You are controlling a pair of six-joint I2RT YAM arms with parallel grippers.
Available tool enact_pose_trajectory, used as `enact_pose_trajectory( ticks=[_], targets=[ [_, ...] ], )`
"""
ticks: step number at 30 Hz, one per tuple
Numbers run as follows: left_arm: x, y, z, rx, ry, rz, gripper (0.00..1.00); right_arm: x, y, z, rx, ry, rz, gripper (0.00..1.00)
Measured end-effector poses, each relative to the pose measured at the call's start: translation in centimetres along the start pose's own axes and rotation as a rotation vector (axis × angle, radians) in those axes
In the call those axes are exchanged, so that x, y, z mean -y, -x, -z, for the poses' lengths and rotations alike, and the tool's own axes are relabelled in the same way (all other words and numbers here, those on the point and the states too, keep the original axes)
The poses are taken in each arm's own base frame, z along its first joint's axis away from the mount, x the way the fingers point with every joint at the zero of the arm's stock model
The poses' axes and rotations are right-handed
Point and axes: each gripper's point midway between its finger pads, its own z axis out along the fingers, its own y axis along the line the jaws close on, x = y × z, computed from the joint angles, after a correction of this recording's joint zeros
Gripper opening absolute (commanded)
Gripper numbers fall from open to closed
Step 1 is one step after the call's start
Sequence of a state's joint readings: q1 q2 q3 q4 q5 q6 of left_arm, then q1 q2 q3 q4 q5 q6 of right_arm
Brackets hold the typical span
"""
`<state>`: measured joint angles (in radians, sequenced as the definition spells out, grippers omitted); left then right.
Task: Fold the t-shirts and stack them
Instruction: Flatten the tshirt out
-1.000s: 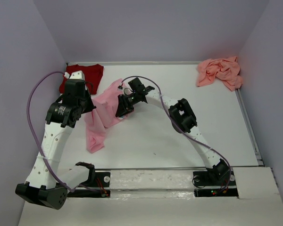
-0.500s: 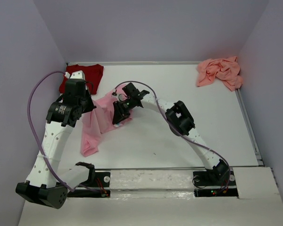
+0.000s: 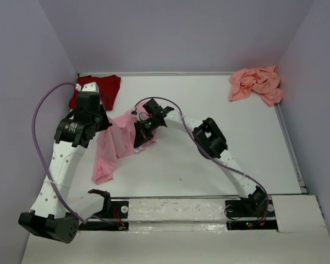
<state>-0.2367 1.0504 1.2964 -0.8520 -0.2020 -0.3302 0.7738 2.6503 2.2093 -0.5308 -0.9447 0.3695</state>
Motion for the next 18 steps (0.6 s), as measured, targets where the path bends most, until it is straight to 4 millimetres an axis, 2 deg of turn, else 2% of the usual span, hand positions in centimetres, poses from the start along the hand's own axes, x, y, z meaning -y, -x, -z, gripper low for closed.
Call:
enact_pose_trajectory(
  ticks=[5, 7, 10, 13, 18],
  targets=[
    [-0.1, 0.2, -0.2, 0.007, 0.009, 0.001, 0.0, -0.4, 0.0, 1.5, 0.012, -0.032, -0.024, 0.0],
    [-0.1, 0.3, -0.3, 0.013, 0.009, 0.003, 0.0, -1.3, 0.4, 3.3, 0.034, -0.046, -0.034, 0.0],
    [0.0, 0.3, -0.6, 0.016, 0.01, 0.003, 0.0, -3.1, 1.9, 7.4, 0.107, -0.064, -0.029, 0.0],
    [0.2, 0.6, -0.9, 0.022, 0.009, 0.004, 0.0, -5.8, 4.5, 14.1, 0.244, -0.084, 0.014, 0.0],
    [0.4, 0.8, -1.7, 0.022, 0.009, -0.007, 0.0, -8.9, 6.4, 22.6, 0.417, -0.118, 0.074, 0.0]
  ],
)
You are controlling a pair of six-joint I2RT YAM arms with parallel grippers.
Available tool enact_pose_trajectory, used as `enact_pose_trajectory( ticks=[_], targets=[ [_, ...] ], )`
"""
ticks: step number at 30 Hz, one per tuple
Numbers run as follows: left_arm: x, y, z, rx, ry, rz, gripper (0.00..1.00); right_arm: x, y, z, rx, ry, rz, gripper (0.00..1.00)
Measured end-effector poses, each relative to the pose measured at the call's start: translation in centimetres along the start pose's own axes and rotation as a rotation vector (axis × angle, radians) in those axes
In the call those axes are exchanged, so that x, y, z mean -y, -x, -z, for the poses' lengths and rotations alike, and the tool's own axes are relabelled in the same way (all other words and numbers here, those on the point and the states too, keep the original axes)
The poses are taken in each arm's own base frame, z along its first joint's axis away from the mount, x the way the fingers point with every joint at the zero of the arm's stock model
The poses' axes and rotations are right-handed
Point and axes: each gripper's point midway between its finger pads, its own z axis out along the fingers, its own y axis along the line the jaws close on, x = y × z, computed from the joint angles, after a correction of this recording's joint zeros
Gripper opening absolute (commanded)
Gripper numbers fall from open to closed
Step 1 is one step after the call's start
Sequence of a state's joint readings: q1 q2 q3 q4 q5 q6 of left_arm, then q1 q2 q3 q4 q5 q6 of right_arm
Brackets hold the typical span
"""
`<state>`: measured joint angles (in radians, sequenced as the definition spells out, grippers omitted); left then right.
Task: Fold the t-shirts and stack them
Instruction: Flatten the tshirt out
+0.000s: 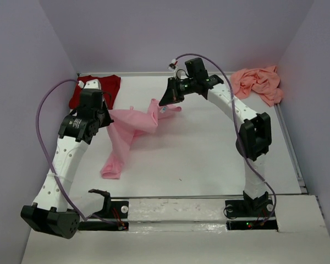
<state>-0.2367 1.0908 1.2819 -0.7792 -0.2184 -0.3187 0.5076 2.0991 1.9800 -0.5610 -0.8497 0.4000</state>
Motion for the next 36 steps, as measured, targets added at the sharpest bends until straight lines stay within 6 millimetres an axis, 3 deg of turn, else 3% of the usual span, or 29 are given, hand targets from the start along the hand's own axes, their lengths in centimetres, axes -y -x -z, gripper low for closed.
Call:
enact_pose_trajectory(
  ticks=[3, 9, 13, 17, 21, 23, 30, 36],
  targets=[
    [0.1, 0.1, -0.5, -0.002, 0.0, -0.009, 0.0, -0.3, 0.1, 1.9, 0.026, -0.015, -0.004, 0.0],
    [0.3, 0.0, -1.4, -0.017, 0.002, -0.042, 0.0, 0.7, -3.3, 3.2, -0.026, -0.09, -0.091, 0.0],
    [0.3, 0.0, -1.3, -0.016, 0.001, -0.052, 0.0, 0.3, -4.7, 5.4, -0.017, -0.171, -0.118, 0.0],
    [0.4, 0.1, -1.1, -0.014, -0.011, -0.051, 0.0, -2.8, -5.2, 10.2, 0.075, -0.241, -0.087, 0.0],
    [1.0, 0.4, 0.5, 0.015, -0.07, -0.039, 0.01, -8.1, -5.9, 15.8, 0.206, -0.252, -0.005, 0.0],
    [1.2, 0.6, 1.5, 0.034, -0.103, -0.033, 0.01, -10.1, -7.3, 17.9, 0.238, -0.243, 0.012, 0.0],
    [1.9, -0.7, 6.0, 0.052, -0.238, 0.011, 0.01, -13.7, -12.7, 22.6, 0.308, -0.259, -0.025, 0.0],
    [2.1, -2.4, 7.2, -0.024, -0.271, 0.008, 0.02, -15.4, -14.7, 24.7, 0.362, -0.257, -0.067, 0.0]
  ],
)
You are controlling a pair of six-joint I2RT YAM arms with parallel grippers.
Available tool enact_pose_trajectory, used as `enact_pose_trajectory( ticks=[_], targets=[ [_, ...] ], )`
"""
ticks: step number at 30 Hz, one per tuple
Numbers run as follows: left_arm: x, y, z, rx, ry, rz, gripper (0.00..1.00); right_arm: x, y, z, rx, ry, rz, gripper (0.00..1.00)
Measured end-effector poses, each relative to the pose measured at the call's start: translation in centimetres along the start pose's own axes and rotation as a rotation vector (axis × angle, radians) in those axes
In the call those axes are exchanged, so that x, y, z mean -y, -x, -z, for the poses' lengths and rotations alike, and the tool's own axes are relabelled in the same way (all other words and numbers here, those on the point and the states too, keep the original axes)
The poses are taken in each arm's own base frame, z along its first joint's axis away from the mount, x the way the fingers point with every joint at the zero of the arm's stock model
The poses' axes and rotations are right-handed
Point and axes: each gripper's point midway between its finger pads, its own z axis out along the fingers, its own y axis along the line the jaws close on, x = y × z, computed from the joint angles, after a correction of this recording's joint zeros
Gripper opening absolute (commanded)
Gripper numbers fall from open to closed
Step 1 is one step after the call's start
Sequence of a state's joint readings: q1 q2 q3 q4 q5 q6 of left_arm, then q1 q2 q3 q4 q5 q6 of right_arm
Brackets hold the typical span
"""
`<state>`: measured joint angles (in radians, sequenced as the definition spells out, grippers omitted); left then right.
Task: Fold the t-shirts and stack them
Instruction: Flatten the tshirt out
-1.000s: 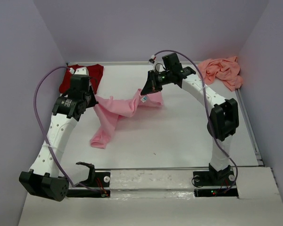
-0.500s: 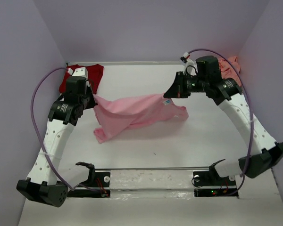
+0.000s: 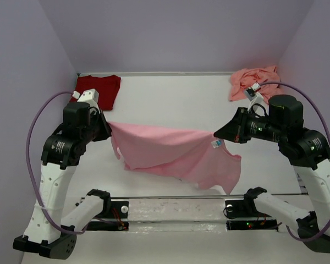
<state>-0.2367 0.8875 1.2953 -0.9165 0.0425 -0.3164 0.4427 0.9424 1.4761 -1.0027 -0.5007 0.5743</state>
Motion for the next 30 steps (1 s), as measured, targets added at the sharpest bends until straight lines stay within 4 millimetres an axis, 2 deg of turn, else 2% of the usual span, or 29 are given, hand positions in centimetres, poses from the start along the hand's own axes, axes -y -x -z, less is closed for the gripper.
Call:
enact_pose_trajectory(
  ticks=[5, 8, 10, 12, 17, 19, 21, 23, 25, 26, 28, 30],
  targets=[
    [0.4, 1.9, 0.8, 0.065, -0.008, -0.014, 0.05, 2.1, -0.4, -0.8, -0.001, -0.081, -0.031, 0.0],
    [0.7, 3.0, -0.7, 0.1, -0.015, -0.02, 0.02, 5.0, -1.2, -2.9, -0.066, -0.179, -0.073, 0.0],
    [0.9, 3.1, -2.9, 0.09, -0.02, -0.019, 0.01, 6.7, -1.6, -4.4, -0.111, -0.234, -0.096, 0.0],
    [1.2, 2.8, -6.3, 0.049, -0.026, -0.015, 0.01, 8.9, -2.1, -6.4, -0.179, -0.3, -0.122, 0.0],
    [1.5, 0.2, -16.2, -0.117, -0.026, -0.006, 0.01, 13.9, -3.4, -10.3, -0.319, -0.442, -0.139, 0.0],
    [1.6, -1.0, -19.3, -0.177, -0.025, -0.012, 0.0, 15.7, -3.6, -11.4, -0.352, -0.498, -0.127, 0.0],
    [1.9, -1.5, -21.8, -0.231, -0.022, -0.023, 0.0, 17.5, -3.1, -12.7, -0.376, -0.545, -0.121, 0.0],
    [2.4, -0.8, -24.0, -0.255, -0.021, -0.041, 0.0, 18.8, -1.9, -14.2, -0.372, -0.569, -0.112, 0.0],
    [3.6, 1.3, -26.8, -0.24, -0.029, -0.064, 0.0, 20.0, -0.8, -15.2, -0.356, -0.589, -0.108, 0.0],
    [3.9, 1.9, -27.5, -0.232, -0.034, -0.071, 0.0, 20.8, -0.1, -15.6, -0.345, -0.604, -0.11, 0.0],
    [4.3, 2.4, -28.2, -0.228, -0.034, -0.087, 0.0, 21.8, 0.3, -16.0, -0.331, -0.62, -0.11, 0.0],
    [4.2, 2.1, -27.8, -0.24, -0.025, -0.097, 0.0, 22.8, 0.1, -15.9, -0.329, -0.64, -0.118, 0.0]
  ],
)
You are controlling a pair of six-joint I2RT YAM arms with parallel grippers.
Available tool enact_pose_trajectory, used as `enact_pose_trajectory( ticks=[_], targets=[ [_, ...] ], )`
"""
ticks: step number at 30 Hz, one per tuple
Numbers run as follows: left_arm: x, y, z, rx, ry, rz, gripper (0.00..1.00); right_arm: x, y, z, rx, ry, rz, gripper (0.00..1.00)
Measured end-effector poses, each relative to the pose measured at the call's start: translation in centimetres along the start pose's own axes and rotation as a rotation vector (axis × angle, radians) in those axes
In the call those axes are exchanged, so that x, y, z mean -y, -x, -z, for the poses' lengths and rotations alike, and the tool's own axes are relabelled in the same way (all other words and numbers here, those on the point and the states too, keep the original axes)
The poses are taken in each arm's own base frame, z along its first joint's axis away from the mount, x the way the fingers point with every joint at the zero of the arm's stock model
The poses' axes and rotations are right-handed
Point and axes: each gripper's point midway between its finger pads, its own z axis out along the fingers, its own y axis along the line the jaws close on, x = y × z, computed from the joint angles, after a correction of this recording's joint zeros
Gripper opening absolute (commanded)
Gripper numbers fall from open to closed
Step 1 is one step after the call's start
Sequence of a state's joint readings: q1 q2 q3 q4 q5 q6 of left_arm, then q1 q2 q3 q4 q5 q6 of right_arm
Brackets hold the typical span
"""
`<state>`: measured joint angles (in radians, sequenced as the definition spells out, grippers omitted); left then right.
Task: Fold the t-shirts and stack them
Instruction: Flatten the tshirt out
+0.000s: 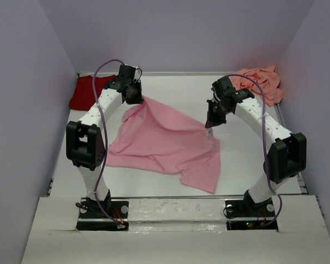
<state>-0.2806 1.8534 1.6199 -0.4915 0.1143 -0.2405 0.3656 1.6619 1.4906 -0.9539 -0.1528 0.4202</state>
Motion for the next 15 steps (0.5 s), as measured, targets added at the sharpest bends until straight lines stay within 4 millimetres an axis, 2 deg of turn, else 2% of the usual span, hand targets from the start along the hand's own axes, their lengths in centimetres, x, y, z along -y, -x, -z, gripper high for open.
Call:
enact_pose_trajectory(
  ticks=[2, 3, 6, 8, 13, 14, 15],
  targets=[
    [-0.2, -0.3, 0.6, -0.009, 0.014, -0.005, 0.0, 0.9, -1.7, -0.5, -0.027, -0.009, -0.008, 0.0],
    [-0.2, -0.6, 1.0, -0.013, 0.017, -0.008, 0.0, 0.9, -1.9, -0.5, -0.033, -0.008, -0.009, 0.0],
    [-0.3, -1.5, 2.2, -0.044, 0.023, -0.008, 0.0, 1.3, -4.7, -1.2, -0.13, 0.011, -0.021, 0.0],
    [-0.3, -2.3, 2.9, -0.077, 0.024, -0.005, 0.0, 1.7, -7.2, -2.4, -0.258, 0.013, -0.034, 0.0],
    [-0.7, -5.2, 3.9, -0.198, 0.042, 0.006, 0.0, 3.0, -10.6, -5.3, -0.462, -0.017, -0.051, 0.0],
    [-0.7, -5.6, 4.1, -0.214, 0.043, 0.006, 0.0, 3.0, -10.9, -5.4, -0.482, -0.012, -0.05, 0.1],
    [-0.7, -5.9, 4.2, -0.225, 0.044, 0.007, 0.0, 3.0, -11.4, -5.4, -0.518, -0.005, -0.045, 0.24]
  ],
)
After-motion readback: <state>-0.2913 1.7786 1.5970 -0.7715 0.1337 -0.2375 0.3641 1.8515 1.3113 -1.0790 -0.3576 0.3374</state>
